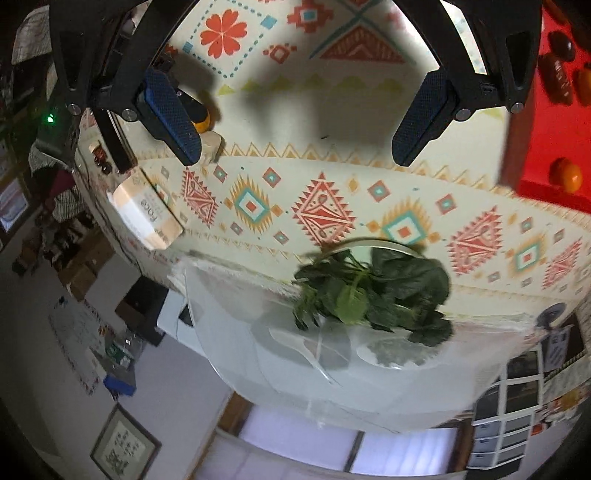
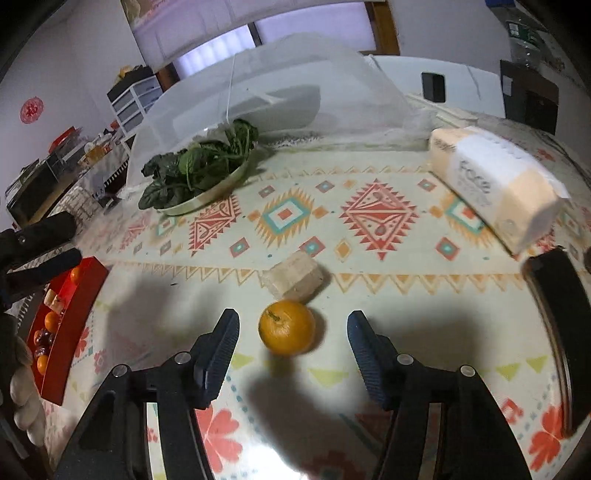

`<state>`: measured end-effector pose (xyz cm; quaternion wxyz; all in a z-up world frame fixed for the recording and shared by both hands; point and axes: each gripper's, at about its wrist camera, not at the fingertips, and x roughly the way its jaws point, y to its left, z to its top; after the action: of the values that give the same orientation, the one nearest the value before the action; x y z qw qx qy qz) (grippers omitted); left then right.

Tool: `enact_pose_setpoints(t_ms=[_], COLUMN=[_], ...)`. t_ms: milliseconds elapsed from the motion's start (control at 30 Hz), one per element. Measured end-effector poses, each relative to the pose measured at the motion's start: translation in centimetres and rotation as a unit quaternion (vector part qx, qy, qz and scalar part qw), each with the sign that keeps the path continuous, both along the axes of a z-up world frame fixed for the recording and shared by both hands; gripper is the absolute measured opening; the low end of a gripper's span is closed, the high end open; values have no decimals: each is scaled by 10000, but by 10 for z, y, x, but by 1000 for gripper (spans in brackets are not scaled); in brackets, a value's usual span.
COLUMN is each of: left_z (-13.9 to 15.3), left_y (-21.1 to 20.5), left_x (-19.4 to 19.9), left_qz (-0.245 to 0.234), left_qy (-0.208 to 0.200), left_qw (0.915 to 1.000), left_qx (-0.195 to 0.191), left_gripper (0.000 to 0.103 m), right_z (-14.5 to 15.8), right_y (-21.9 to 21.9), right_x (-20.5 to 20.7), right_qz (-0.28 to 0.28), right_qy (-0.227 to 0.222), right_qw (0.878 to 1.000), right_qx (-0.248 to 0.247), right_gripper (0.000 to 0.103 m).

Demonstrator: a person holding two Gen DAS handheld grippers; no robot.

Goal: Organize fruits
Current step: 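Grasp the last yam chunk with the left tool while the right tool grasps an orange, then carry the yam chunk and orange into the red tray and release them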

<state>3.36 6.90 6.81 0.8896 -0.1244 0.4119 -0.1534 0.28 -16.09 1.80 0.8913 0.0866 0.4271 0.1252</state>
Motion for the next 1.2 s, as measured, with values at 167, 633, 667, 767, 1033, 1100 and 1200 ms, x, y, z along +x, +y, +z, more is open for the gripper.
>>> enact_pose_setpoints(t_ms=[167,633,667,767,1033,1100,1200], left_z=[-17,-58,-58,-59,-52,-45,-32], left_y=[-30,-128,-133,-142,-131,-114,-82], left_x=[16,39,39,36,16,8,-11], left_qz=[-361,-1604,-1603,-1690,-1411,-1235,-944], left_qy=[220,414,331,262,100,87,37], left_qw=[9991,9842,9837,9810,9841,9881,9934], left_qx=[10,624,744,913,1075,916,646], left_gripper=[103,57,52,27,26,26,26], right_z=[-2,6,6,7,3,3,5], right_y=[-3,-58,-60,-63,-64,-65,-65], right_x=[-5,-31,-31,-32,-32,-32,-34], right_qz=[-20,-747,-780,-812,-836,-871,-942], right_qy=[46,-194,-195,-203,-176,-202,-300], right_qw=[10000,9955,9950,9943,9936,9935,9931], right_qx=[66,558,591,665,733,712,630], right_gripper=[35,36,36,36,36,36,36])
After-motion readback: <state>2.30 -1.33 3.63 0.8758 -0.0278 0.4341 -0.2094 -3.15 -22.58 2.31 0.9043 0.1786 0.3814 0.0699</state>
